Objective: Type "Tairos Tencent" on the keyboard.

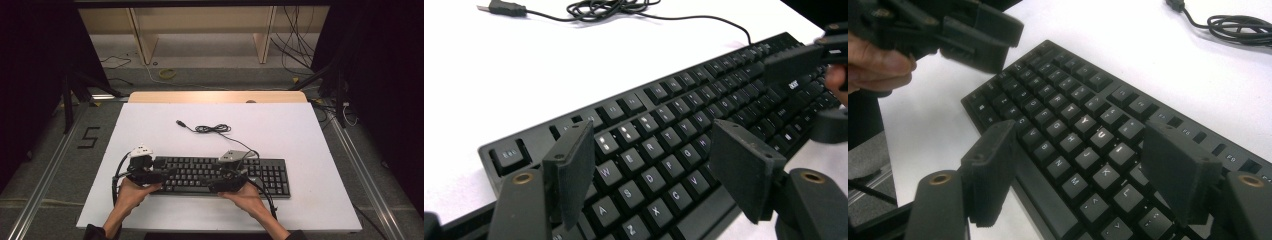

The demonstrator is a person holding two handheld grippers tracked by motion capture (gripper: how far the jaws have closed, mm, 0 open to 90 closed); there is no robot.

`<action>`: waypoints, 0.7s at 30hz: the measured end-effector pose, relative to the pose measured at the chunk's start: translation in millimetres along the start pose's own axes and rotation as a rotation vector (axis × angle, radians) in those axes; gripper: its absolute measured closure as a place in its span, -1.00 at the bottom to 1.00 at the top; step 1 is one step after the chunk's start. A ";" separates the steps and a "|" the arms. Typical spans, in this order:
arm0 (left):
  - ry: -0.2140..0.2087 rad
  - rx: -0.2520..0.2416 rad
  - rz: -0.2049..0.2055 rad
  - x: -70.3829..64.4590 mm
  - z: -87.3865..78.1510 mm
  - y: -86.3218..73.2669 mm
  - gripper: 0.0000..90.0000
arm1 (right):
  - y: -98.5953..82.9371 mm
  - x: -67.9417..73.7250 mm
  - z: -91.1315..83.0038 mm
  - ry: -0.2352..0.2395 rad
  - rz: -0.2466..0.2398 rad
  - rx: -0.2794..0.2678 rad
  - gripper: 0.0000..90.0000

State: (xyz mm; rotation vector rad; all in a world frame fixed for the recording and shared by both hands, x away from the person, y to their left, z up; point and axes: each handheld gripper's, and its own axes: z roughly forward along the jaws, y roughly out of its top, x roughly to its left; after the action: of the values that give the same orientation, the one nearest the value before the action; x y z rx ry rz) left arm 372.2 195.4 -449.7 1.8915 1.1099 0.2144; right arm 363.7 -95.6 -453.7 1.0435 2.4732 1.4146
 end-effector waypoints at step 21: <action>0.015 0.124 0.071 1.6 28.0 2.2 0.85 | -2.4 4.4 -0.7 0.006 -0.027 0.001 -0.38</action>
State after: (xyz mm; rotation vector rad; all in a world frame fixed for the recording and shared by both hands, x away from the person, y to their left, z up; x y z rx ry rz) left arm 389.6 179.0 -464.6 2.0439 1.0891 0.2043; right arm 358.8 -94.2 -454.2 1.0031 2.4825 1.4112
